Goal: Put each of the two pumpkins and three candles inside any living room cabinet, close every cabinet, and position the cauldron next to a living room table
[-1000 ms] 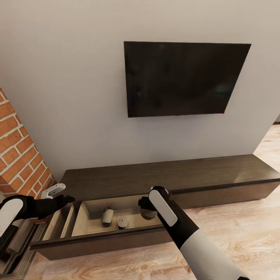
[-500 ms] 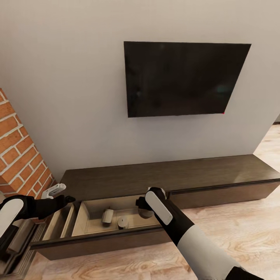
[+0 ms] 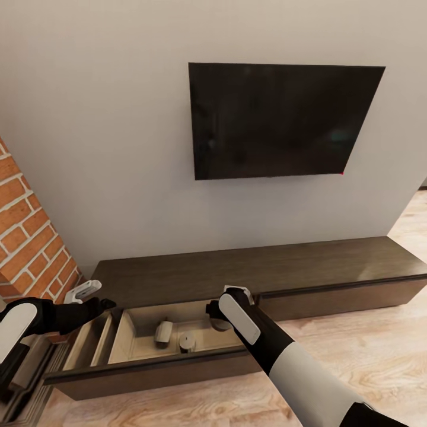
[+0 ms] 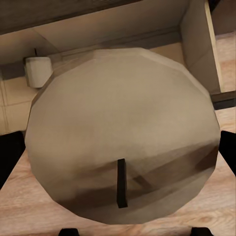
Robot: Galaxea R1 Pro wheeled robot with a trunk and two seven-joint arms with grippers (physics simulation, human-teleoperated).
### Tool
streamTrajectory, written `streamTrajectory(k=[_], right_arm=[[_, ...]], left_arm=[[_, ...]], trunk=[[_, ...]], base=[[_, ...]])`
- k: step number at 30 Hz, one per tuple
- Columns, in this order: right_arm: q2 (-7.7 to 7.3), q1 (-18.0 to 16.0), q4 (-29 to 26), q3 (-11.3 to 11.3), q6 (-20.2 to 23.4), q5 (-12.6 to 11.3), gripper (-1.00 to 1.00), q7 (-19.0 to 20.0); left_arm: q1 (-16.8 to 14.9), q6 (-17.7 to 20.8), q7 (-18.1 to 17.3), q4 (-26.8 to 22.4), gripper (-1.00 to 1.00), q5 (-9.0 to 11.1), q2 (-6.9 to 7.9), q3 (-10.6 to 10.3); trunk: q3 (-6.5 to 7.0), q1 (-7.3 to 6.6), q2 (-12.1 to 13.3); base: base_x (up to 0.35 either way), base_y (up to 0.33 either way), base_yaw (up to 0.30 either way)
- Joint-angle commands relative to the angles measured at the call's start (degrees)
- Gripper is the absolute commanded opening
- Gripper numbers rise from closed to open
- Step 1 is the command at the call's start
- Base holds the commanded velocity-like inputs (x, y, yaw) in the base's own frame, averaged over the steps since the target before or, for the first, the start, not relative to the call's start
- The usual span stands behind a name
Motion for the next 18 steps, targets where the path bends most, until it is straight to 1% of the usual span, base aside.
streamTrajectory(k=[1,10,16,18], right_arm=[[-0.01,-0.1,0.0,0.1,0.1,-0.4,-1.00,-0.5],[0.01,-0.1,0.4,0.1,0.2,-0.6,-1.00,-0.5],[-0.08,-0.1,0.3,0.1,0.8,-0.7,-1.00,-0.5],[-0.14,-0.1,0.2,0.1,0.8,-0.7,-1.00,-0.5]], left_arm=[[0.0,0.1,0.6,0.0,1.00,0.6,0.02,0.0],[0.0,0.1,0.6,0.0,1.00,0.6,0.07,0.0],[0.0,0.1,0.7,0.1,1.00,0.6,-0.10,0.0],[0.0,0.0,0.7,0.1,1.00,0.4,-0.14,-0.2]], trunk=[[-0.06,0.00,0.0],[-0.06,0.00,0.0],[-0.06,0.00,0.0],[-0.06,0.00,0.0]], base=[[0.033,0.000,0.000],[0.081,0.011,0.000],[0.016,0.003,0.000],[0.002,0.000,0.000]])
